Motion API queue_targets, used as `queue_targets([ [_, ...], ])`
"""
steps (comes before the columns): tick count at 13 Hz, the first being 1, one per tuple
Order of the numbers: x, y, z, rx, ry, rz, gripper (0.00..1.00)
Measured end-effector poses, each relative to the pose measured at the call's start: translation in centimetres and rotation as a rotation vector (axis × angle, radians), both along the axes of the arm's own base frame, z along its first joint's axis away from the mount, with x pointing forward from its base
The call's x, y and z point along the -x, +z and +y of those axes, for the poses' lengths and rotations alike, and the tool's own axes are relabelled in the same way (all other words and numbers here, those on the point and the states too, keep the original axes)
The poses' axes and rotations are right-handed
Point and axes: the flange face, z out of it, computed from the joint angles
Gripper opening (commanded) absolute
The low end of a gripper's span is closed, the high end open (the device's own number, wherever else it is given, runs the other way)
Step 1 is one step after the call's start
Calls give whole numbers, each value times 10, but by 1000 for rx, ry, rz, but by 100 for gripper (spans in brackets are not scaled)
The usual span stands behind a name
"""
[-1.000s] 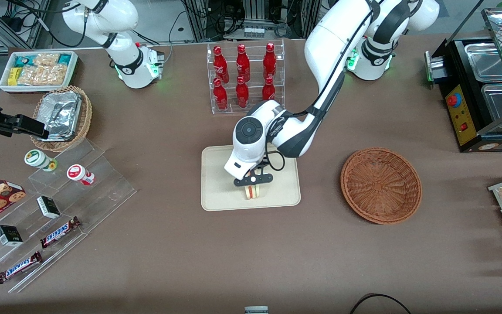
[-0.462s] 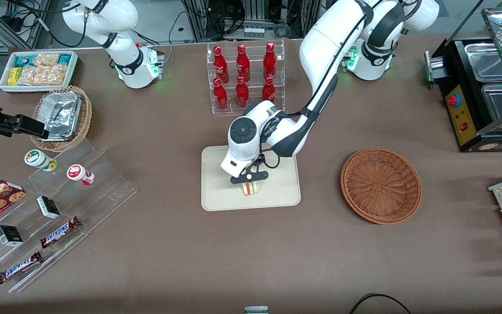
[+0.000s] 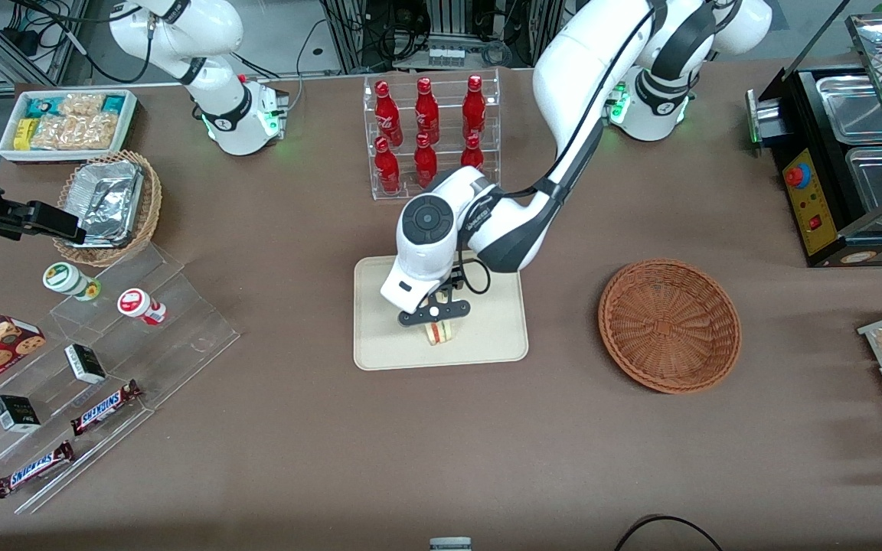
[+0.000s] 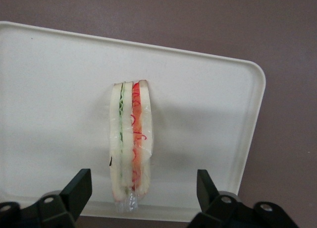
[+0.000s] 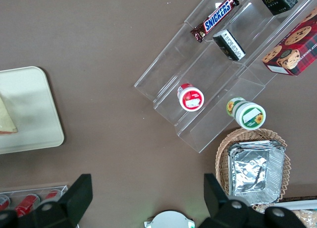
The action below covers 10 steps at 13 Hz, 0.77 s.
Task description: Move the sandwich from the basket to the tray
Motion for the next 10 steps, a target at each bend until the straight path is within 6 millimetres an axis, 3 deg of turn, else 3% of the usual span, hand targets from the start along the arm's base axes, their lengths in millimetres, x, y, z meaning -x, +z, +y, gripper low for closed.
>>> queue_targets([
  [2, -2, 37, 4, 15, 4, -22, 100],
  [4, -14, 70, 26, -2, 32, -36, 100],
  [6, -33, 90, 63, -45, 28, -22, 100],
  [10, -65, 96, 149, -72, -88, 5, 100],
])
